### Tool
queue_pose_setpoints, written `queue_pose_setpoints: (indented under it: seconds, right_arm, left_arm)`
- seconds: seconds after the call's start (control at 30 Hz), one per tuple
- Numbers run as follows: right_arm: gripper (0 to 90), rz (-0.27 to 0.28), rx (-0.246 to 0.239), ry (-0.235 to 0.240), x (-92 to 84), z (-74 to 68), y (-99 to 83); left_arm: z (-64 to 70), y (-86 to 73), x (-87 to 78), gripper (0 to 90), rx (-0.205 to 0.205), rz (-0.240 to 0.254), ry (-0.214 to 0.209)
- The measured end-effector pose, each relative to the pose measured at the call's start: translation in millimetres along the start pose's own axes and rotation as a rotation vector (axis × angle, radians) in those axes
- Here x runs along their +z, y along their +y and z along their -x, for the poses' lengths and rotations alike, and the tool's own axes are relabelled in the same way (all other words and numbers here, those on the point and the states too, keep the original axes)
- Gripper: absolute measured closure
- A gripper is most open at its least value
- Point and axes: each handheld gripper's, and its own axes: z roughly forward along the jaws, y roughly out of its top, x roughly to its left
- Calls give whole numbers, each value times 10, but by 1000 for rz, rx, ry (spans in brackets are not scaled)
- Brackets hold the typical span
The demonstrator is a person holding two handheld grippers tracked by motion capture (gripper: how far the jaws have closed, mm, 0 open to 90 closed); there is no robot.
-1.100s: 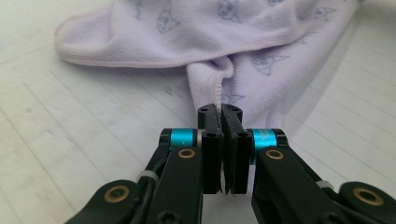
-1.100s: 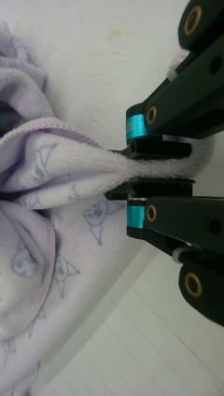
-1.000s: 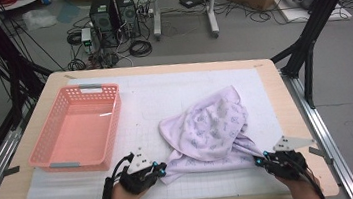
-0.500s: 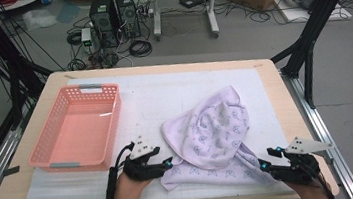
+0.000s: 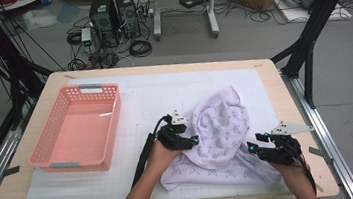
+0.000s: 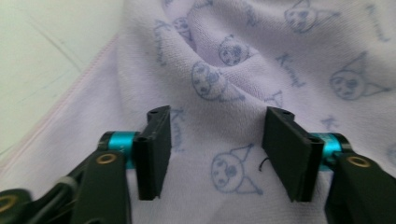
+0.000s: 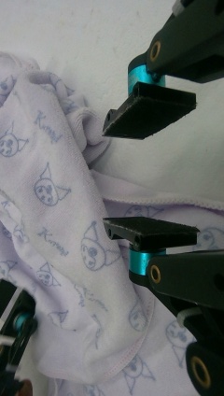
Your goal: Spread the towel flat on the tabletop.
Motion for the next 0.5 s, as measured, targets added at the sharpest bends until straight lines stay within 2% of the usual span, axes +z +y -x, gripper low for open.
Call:
queue_pose_setpoints:
  seconds: [0.03,0.07,0.1,0.13,0.2,0.23,0.33,0.37,0.4,0.47,0.5]
  right_arm:
    - [480,7,4,-4,-11,11,-9]
    - [480,12,8,-3,-16,19,-15]
    - [480,13,13,-4,-25,28,-22]
    - [479,16,16,-8,-33,41,-31]
    - [478,17,20,-10,-49,60,-41]
    - [478,21,21,-11,-55,69,-46]
    - [476,24,32,-11,-54,80,-61]
    - [476,22,35,-9,-41,78,-64]
    - [475,17,36,-7,-29,74,-66]
    - [475,11,27,-4,1,69,-66]
    - [475,10,25,-3,9,65,-62]
  left_arm:
    - [5,2,16,547,13,0,4]
    - [17,7,22,688,40,2,22]
    - [23,17,20,832,89,-5,84]
    - [3,23,13,877,88,0,104]
    - [-111,46,-70,893,40,42,124]
    - [-193,57,-130,895,7,67,147]
    - [-397,70,-226,897,-47,65,209]
    - [-436,69,-232,898,-55,53,212]
    - [-470,60,-234,898,-77,60,198]
    - [-461,57,-223,894,-91,88,128]
    - [-427,69,-203,832,-85,98,99]
